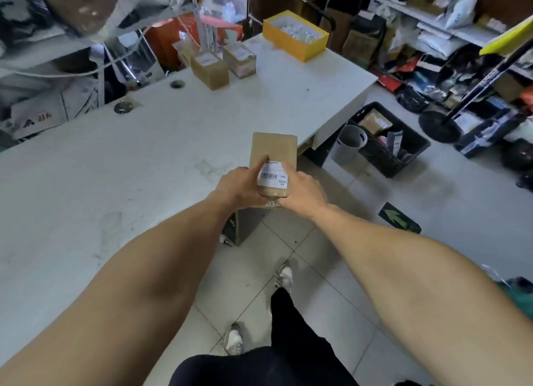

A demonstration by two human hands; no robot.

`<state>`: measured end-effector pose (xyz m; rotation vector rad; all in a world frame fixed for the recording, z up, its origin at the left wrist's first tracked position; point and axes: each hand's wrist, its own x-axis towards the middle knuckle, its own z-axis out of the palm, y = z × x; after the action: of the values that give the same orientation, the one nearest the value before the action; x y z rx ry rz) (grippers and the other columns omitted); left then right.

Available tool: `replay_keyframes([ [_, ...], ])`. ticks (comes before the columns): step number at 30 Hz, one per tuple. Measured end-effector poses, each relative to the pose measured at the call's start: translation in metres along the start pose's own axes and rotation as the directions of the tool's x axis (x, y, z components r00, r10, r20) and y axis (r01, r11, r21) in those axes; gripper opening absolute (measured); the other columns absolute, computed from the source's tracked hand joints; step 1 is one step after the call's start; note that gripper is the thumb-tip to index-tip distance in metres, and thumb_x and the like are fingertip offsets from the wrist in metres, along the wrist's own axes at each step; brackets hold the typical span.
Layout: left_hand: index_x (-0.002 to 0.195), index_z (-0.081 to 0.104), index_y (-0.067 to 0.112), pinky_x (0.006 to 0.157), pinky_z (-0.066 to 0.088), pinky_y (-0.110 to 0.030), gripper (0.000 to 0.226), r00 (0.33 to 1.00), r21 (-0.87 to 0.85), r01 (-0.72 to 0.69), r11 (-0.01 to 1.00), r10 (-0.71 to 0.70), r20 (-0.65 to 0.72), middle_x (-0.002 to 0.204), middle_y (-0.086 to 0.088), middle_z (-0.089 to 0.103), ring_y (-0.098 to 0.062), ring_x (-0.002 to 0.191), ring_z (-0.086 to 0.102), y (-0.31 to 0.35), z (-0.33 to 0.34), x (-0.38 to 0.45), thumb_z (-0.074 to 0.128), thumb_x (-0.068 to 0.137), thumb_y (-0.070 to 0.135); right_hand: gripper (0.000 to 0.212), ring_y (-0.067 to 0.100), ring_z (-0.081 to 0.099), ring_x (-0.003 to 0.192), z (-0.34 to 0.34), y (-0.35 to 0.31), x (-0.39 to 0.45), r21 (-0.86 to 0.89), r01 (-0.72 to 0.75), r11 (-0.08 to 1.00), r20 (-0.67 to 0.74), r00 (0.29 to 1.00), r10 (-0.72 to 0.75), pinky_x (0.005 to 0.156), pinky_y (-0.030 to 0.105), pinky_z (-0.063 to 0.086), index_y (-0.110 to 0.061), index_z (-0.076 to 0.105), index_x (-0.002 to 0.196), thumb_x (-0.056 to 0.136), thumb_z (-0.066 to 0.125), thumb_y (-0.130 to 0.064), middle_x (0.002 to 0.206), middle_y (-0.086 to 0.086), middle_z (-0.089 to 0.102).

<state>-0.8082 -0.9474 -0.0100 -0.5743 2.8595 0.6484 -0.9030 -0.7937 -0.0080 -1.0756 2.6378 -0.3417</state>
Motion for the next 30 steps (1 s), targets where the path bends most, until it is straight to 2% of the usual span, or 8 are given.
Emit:
replay_keyframes([
  [6, 0.157, 0.001, 0.036, 0.076, 0.049, -0.036, 0.112, 0.990, -0.033, 0.139, 0.990, -0.140, -0.029, 0.106, -0.006, 0.058, -0.023, 0.088, 0.054, 0.010, -0.013, 0.098, 0.075, 0.074, 0.052, 0.092, 0.032, 0.059, 0.101, -0.022, 0.038, 0.109, 0.038, 0.069, 0.997, 0.040, 0.997, -0.071, 0.075, 0.034, 0.044, -0.032, 0.018, 0.146, 0.071, 0.071, -0.037, 0.113, 0.008, 0.058],
  [10, 0.155, 0.000, 0.041, 0.077, 0.049, -0.036, 0.112, 0.964, -0.094, 0.246, 0.965, -0.254, -0.081, 0.111, -0.006, 0.058, -0.028, 0.097, 0.060, 0.014, -0.019, 0.152, 0.074, 0.072, 0.056, 0.091, 0.032, 0.057, 0.103, -0.043, 0.057, 0.174, 0.021, 0.150, 0.988, 0.070, 0.986, -0.151, 0.077, 0.035, 0.042, -0.030, 0.018, 0.148, 0.075, 0.070, -0.035, 0.115, 0.011, 0.055],
  [14, 0.155, 0.001, 0.039, 0.077, 0.049, -0.035, 0.110, 0.940, -0.137, 0.311, 0.941, -0.326, -0.106, 0.113, -0.007, 0.059, -0.028, 0.097, 0.059, 0.009, -0.026, 0.194, 0.072, 0.073, 0.054, 0.089, 0.031, 0.055, 0.105, -0.058, 0.064, 0.224, 0.023, 0.231, 0.973, 0.110, 0.966, -0.232, 0.080, 0.034, 0.041, -0.028, 0.018, 0.150, 0.078, 0.070, -0.031, 0.118, 0.011, 0.053],
  [17, 0.155, 0.003, 0.038, 0.078, 0.051, -0.036, 0.108, 0.921, -0.174, 0.355, 0.919, -0.376, -0.103, 0.113, -0.008, 0.060, -0.028, 0.096, 0.059, 0.001, -0.031, 0.229, 0.073, 0.074, 0.053, 0.089, 0.031, 0.055, 0.106, -0.061, 0.070, 0.269, 0.031, 0.264, 0.964, 0.150, 0.952, -0.266, 0.082, 0.036, 0.043, -0.029, 0.020, 0.149, 0.077, 0.071, -0.034, 0.120, 0.011, 0.053],
  [21, 0.155, 0.007, 0.036, 0.074, 0.043, -0.033, 0.106, 0.893, -0.263, 0.388, 0.883, -0.431, -0.128, 0.111, -0.007, 0.060, -0.029, 0.099, 0.060, -0.006, -0.034, 0.271, 0.073, 0.074, 0.052, 0.089, 0.030, 0.055, 0.109, -0.066, 0.076, 0.325, 0.005, 0.307, 0.952, 0.187, 0.935, -0.302, 0.085, 0.037, 0.046, -0.031, 0.022, 0.149, 0.075, 0.071, -0.036, 0.126, 0.009, 0.053],
  [30, 0.155, 0.006, 0.037, 0.071, 0.042, -0.032, 0.109, 0.850, -0.281, 0.464, 0.840, -0.512, -0.127, 0.114, -0.008, 0.063, -0.030, 0.099, 0.062, -0.009, -0.049, 0.351, 0.074, 0.071, 0.051, 0.092, 0.030, 0.054, 0.113, -0.082, 0.098, 0.415, -0.005, 0.363, 0.932, 0.255, 0.901, -0.350, 0.089, 0.038, 0.046, -0.031, 0.019, 0.151, 0.075, 0.071, -0.038, 0.130, 0.009, 0.051],
])
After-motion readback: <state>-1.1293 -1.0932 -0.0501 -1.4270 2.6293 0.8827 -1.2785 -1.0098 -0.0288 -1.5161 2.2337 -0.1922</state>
